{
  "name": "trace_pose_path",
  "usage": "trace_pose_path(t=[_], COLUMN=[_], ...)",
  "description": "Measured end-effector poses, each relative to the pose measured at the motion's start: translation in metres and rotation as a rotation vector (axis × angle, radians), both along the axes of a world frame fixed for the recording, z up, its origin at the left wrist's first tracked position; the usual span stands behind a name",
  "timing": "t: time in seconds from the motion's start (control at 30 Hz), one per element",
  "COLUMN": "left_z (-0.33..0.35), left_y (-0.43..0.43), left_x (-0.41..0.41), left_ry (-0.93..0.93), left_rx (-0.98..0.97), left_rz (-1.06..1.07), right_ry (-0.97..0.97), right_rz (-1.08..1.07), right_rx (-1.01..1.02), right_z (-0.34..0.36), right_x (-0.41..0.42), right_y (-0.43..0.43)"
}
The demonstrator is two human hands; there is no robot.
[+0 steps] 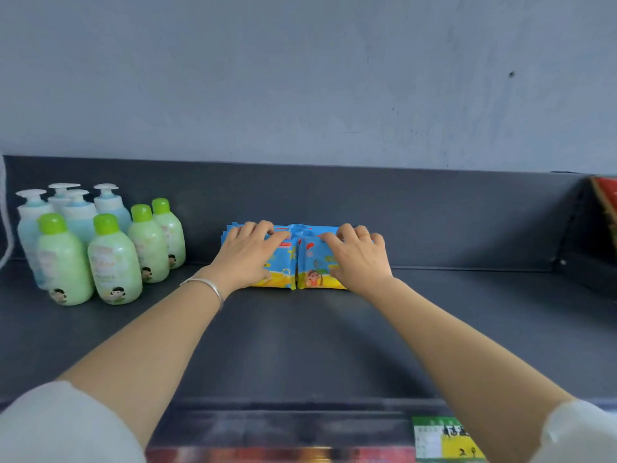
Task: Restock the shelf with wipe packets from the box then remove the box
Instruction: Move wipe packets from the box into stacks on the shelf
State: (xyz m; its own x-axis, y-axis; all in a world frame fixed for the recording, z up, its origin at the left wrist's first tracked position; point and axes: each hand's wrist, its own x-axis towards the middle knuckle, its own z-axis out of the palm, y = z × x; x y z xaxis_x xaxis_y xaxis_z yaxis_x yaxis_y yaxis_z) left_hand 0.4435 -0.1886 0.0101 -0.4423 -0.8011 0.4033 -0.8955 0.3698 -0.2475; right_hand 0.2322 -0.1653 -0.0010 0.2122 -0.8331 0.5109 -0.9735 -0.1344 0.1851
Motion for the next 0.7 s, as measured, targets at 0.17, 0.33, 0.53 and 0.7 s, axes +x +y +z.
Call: trace_pose_path(t=[0.17, 0.33, 0.53, 0.7], left_z=[-0.006, -0.002, -0.001, 0.003], left_y=[-0.001, 0.007, 0.023, 0.045], left_x=[0.003, 0.003, -0.009, -0.038], left_ry=[0.012, 0.034, 0.090, 0.174], left_rx=[0.002, -0.021, -0.063, -0.043], left_rz=[-0.028, -0.014, -0.089, -0.175], right_ry=[0.011, 0.007, -0.026, -0.095], right_rz=[0.008, -0.028, -0.062, -0.093], right_rx=[0.027, 0.034, 0.052, 0.026], right_z=[-0.001, 0.003, 0.009, 0.010], right_x=[-0.001, -0.001, -0.007, -0.025], right_y=[0.002, 0.011, 0.033, 0.062])
